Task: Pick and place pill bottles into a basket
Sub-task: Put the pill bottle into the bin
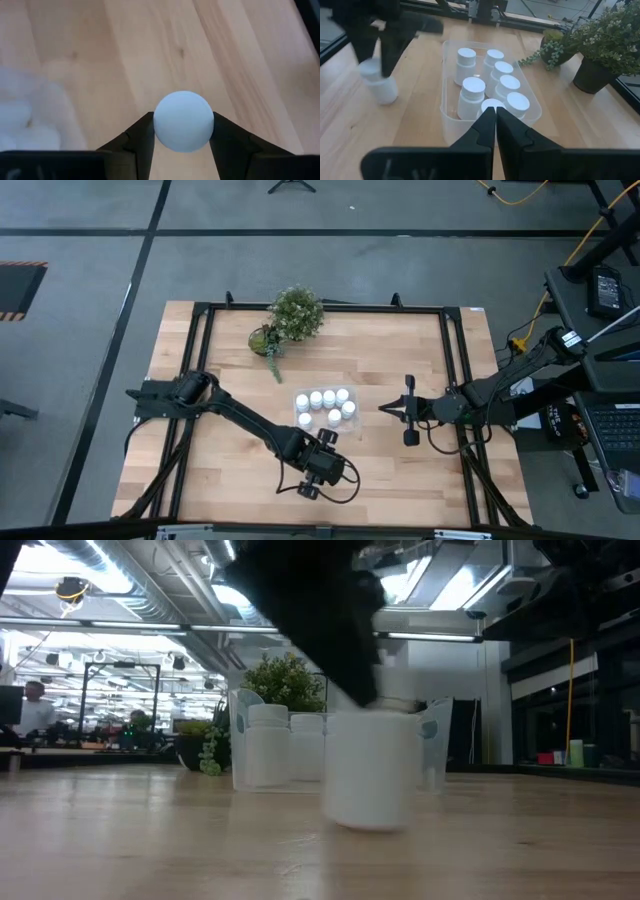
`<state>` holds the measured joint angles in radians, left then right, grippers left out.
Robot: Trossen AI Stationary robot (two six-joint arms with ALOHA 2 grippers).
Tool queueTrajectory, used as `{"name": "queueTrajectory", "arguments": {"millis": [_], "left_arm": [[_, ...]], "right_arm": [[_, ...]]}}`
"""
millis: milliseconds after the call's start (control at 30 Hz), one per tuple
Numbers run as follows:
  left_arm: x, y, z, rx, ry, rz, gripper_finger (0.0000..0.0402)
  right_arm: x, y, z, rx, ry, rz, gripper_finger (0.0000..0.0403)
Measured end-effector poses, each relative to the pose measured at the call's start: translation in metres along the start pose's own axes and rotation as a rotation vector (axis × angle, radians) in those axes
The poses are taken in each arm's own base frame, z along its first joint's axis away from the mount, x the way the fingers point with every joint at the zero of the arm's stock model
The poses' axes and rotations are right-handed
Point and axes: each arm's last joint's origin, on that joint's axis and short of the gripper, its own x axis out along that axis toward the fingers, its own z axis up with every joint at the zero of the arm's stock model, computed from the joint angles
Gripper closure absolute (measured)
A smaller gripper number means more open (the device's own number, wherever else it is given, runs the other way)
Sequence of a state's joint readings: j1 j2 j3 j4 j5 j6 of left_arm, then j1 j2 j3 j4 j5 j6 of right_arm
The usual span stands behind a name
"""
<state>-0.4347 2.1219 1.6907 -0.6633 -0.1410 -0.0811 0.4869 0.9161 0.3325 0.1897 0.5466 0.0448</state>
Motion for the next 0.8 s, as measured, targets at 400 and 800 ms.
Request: {"name": "queueTrajectory", "arguments": {"millis": [400, 800], "left_arm": [[-0.064, 0.011, 0.002, 0.028, -0.026, -0.022, 0.025], [-0.094, 0.039, -0.006, 0.022, -0.055, 0.026, 0.025]], "right_arm": [[0.0, 0.0, -0.001, -0.005, 0.007, -0.001, 0.0384], [0.0, 0.0, -0.001, -0.004, 0.007, 0.0, 0.0384]]}}
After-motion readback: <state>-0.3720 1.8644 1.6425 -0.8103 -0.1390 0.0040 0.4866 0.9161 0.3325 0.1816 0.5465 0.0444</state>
